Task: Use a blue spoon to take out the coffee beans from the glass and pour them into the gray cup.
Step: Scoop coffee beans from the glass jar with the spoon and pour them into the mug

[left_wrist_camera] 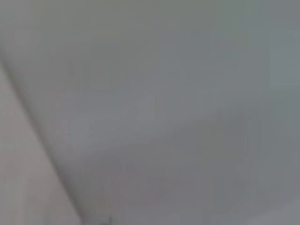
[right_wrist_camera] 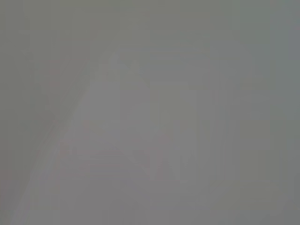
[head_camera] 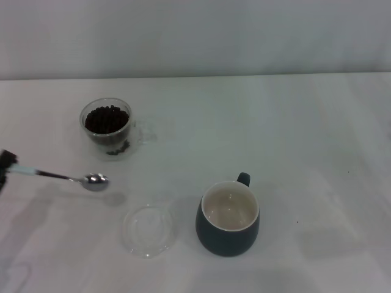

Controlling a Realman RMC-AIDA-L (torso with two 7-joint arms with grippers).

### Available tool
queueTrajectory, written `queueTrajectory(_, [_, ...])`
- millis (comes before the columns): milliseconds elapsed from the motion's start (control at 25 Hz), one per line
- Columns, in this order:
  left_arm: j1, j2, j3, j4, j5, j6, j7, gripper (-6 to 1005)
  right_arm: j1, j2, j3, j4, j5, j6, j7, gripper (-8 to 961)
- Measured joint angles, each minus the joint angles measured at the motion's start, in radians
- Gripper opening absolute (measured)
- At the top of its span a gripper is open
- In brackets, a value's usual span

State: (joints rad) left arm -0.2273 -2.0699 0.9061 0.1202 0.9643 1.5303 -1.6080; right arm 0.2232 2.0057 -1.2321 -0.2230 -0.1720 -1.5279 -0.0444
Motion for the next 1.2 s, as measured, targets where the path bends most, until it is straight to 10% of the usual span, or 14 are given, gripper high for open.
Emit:
queueTrajectory(640, [-0.122,0.196,-0.004,0.152,-0.018,-0.089,-0.142,136,-0.005,0.005,-0.177,0.015,0.0,-0.038,0.073,726])
queueTrajectory(1200, [-0.295,0.253,-0.003,0.284,0.259,-0.396,-0.29,136,-0.012,0.005,-0.325,0.027,0.0,-0.116,0.197,726])
